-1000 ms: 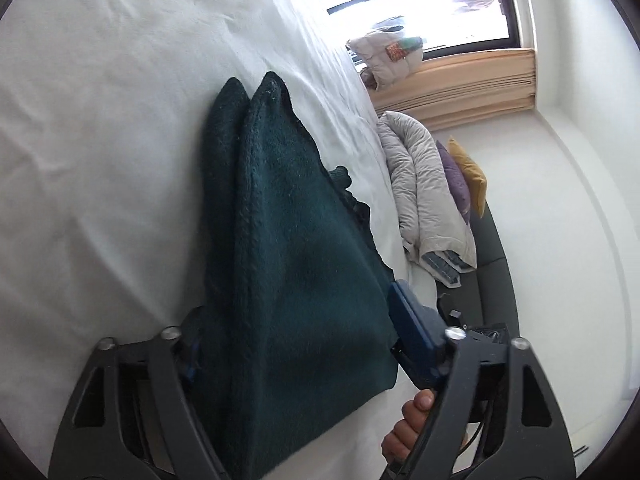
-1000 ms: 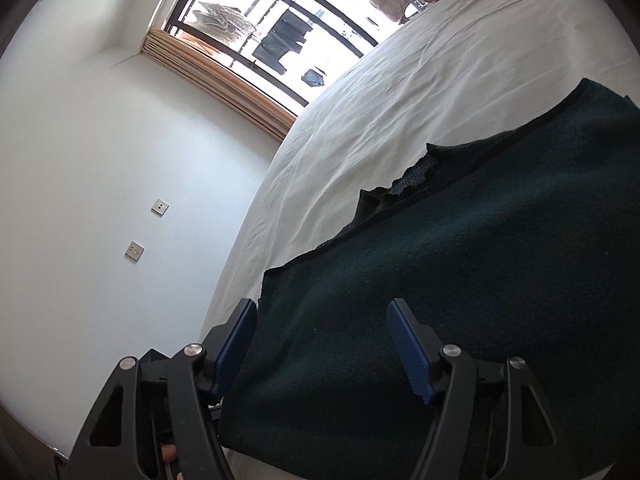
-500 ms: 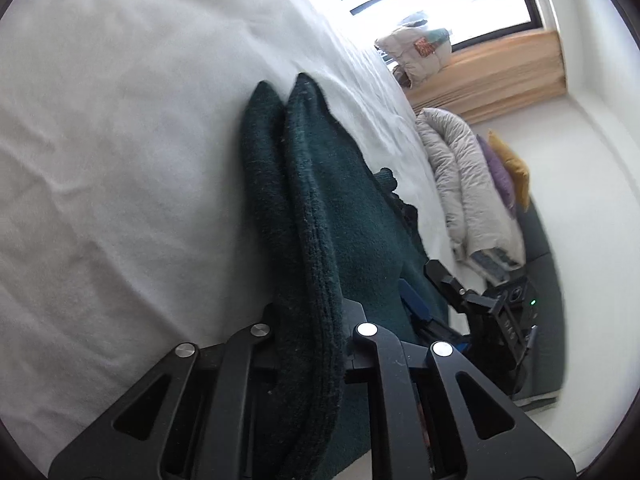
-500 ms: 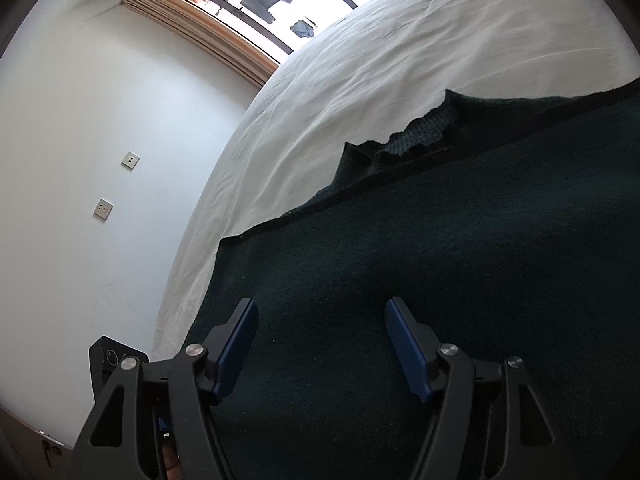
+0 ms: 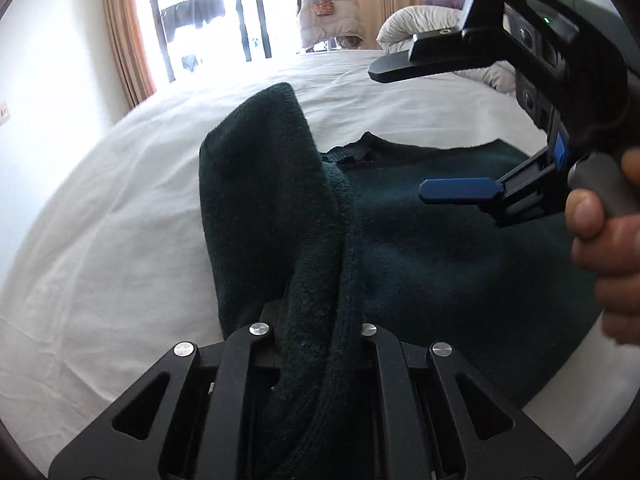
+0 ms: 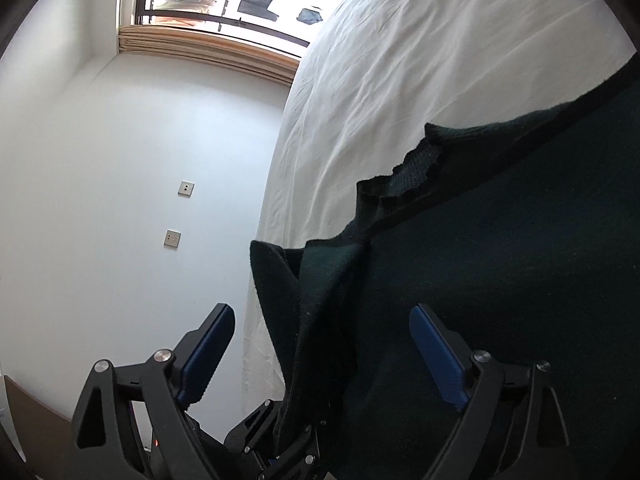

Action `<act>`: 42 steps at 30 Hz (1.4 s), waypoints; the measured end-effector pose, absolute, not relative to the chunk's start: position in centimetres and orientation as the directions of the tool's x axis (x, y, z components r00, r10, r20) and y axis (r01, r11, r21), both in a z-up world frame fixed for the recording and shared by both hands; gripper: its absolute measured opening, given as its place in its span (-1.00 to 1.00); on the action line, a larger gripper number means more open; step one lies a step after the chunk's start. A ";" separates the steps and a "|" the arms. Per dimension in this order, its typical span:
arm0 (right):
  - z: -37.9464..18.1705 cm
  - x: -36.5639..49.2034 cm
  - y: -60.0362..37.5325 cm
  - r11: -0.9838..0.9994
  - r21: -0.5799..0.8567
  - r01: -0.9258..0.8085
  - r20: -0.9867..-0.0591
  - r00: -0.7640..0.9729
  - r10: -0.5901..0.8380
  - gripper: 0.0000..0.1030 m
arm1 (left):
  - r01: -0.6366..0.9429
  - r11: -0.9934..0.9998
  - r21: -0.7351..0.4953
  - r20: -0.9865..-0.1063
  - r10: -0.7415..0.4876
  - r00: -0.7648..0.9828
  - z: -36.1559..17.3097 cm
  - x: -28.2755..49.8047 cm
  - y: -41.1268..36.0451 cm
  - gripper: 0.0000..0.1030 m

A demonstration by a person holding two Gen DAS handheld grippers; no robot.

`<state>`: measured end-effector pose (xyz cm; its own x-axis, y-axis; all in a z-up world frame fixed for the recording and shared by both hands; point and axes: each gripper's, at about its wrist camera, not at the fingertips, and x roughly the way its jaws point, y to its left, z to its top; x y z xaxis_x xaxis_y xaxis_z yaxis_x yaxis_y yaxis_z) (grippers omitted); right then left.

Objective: Fold small clothes
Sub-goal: 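Grasp the folded sweater with the left tool while the right tool grasps its other side, then lower the sweater bundle onto the bed and open the left tool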

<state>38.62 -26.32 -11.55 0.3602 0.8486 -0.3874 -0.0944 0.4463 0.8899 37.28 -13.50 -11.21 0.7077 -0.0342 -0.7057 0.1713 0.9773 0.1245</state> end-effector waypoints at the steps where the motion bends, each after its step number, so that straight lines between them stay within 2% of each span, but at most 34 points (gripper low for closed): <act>1: -11.7 38.6 -26.1 0.443 0.891 -0.098 -0.390 0.335 0.858 0.80 | 0.173 0.974 0.149 -0.700 -0.020 0.714 -11.3 37.1 -13.7 -0.81; 5: -12.1 39.2 -23.7 0.412 0.904 -0.116 -0.374 0.252 0.892 0.72 | 0.175 0.966 0.188 -0.688 0.002 0.726 -11.5 36.5 -14.1 -0.80; 7: -12.0 39.6 -21.9 0.407 0.902 -0.143 -0.375 0.207 0.904 0.55 | 0.176 0.966 0.189 -0.689 0.002 0.725 -11.6 36.7 -13.8 -0.80; 8: -11.9 39.8 -20.9 0.418 0.894 -0.159 -0.390 0.183 0.903 0.53 | 0.177 0.966 0.187 -0.690 0.001 0.724 -11.7 36.8 -13.7 -0.80; 10: -11.5 40.0 -19.2 0.441 0.880 -0.175 -0.416 0.161 0.895 0.33 | 0.178 0.966 0.190 -0.689 0.002 0.724 -11.6 36.7 -13.5 -0.80; 12: -11.1 40.4 -18.0 0.460 0.866 -0.197 -0.438 0.144 0.887 0.23 | 0.180 0.965 0.193 -0.688 0.002 0.725 -11.7 36.7 -13.7 -0.80; 15: -10.2 40.8 -16.5 0.539 0.805 -0.247 -0.521 0.141 0.842 -0.47 | 0.179 0.968 0.178 -0.690 -0.007 0.724 -11.4 36.6 -13.8 -0.80; 17: -9.8 40.9 -16.3 0.574 0.777 -0.260 -0.552 0.158 0.819 -0.67 | 0.179 0.970 0.164 -0.694 -0.015 0.720 -11.1 36.5 -13.5 -0.80; 18: -9.6 40.8 -16.5 0.583 0.768 -0.265 -0.558 0.170 0.812 -0.71 | 0.180 0.970 0.162 -0.694 -0.017 0.719 -11.0 36.3 -13.3 -0.80; 26: -7.8 39.9 -19.1 0.636 0.718 -0.283 -0.585 0.250 0.772 -0.73 | 0.204 0.969 0.142 -0.698 -0.048 0.714 -8.9 35.8 -15.2 -0.80; 39: -7.2 39.5 -32.2 0.708 0.675 -0.207 -0.616 0.369 0.696 -0.73 | 0.380 0.904 0.194 -0.728 -0.127 0.674 -9.2 36.9 -27.2 -0.79; 42: -8.0 39.8 -34.7 0.732 0.658 -0.174 -0.642 0.378 0.667 -0.73 | 0.425 0.889 0.169 -0.740 -0.170 0.651 -9.4 36.3 -28.4 -0.67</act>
